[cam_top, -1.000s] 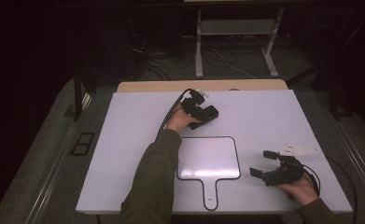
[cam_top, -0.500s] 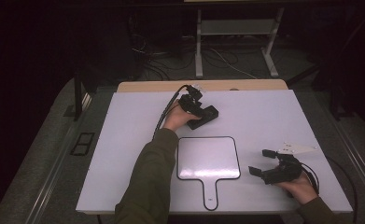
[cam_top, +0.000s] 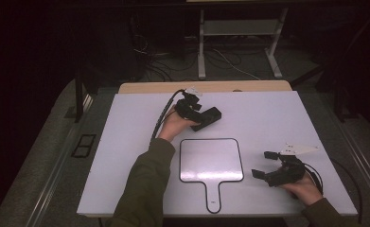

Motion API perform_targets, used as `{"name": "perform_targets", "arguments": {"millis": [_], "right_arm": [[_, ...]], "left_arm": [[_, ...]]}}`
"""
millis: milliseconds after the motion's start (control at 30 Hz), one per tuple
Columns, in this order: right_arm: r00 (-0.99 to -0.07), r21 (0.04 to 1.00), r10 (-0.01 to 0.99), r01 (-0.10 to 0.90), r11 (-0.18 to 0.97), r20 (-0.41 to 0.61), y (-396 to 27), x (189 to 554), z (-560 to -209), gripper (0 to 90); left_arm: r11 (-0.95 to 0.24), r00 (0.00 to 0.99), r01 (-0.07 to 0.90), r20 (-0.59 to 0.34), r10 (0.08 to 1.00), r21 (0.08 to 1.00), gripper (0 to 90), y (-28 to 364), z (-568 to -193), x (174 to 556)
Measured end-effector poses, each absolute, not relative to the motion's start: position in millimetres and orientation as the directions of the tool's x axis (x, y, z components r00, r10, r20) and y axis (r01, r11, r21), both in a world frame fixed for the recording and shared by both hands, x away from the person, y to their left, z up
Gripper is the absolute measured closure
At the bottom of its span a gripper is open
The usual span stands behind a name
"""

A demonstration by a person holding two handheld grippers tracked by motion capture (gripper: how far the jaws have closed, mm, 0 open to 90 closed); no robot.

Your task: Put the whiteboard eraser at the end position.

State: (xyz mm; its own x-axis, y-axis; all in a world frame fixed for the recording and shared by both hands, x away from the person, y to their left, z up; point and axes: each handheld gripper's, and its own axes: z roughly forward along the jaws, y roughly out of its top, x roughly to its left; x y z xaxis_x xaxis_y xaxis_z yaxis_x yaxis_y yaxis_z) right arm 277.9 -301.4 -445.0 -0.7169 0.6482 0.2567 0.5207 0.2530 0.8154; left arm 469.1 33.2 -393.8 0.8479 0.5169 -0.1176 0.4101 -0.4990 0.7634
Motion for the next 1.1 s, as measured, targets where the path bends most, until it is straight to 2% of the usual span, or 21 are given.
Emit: {"name": "perform_targets", "arguments": {"millis": [433,667,1100], "right_arm": [[-0.705,0.812,0.66,0.528,0.247,0.258,-302,278,-445,0.0],[-0.705,0.816,0.664,0.522,0.248,0.249,-302,277,-445,0.0],[-0.702,0.816,0.67,0.521,0.251,0.243,-303,276,-444,0.0]], "left_arm": [[-0.432,0.837,0.41,-0.144,0.527,0.803,13.7,53,-388,433],[-0.435,0.846,0.38,-0.116,0.52,0.816,12.3,62,-390,413],[-0.423,0.831,0.391,-0.116,0.544,0.818,7.1,76,-402,381]]}}
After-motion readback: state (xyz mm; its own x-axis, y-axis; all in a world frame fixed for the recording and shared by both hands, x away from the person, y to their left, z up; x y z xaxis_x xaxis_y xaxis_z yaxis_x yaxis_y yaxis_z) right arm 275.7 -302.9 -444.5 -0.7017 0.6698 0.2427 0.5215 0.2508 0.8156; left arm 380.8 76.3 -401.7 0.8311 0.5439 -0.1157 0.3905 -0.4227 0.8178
